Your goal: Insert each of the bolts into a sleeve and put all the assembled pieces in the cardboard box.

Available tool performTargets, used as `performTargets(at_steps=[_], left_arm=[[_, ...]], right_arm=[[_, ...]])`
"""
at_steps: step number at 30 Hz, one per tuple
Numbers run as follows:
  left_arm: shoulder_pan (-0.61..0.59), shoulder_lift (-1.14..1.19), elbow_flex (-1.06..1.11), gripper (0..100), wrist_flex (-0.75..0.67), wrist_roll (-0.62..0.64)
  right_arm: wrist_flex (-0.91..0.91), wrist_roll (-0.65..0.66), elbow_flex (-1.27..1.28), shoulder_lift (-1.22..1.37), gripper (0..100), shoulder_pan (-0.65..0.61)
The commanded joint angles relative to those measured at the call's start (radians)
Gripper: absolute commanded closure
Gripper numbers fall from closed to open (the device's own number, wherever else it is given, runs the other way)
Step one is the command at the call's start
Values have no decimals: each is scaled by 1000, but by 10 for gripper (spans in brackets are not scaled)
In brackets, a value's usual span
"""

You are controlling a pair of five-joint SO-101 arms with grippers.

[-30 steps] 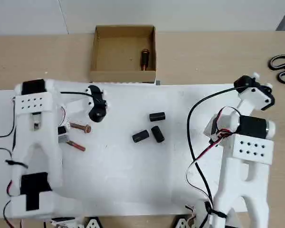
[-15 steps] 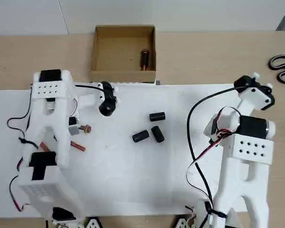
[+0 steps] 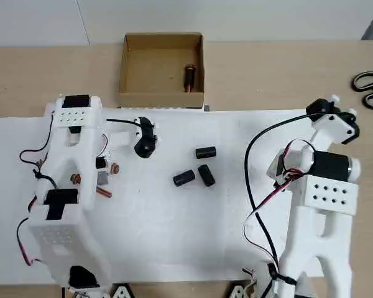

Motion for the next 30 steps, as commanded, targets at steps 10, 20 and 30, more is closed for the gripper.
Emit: performTargets(at_steps=[10, 20, 30], left_arm=[[6, -15, -163, 919, 48, -476], [15, 31, -200, 916, 6, -477], [15, 107, -202, 916, -29, -474]], right_arm=[[-16, 9, -5, -33, 996, 7], [-16, 9, -5, -33, 996, 8], [-16, 9, -5, -33, 995, 8]])
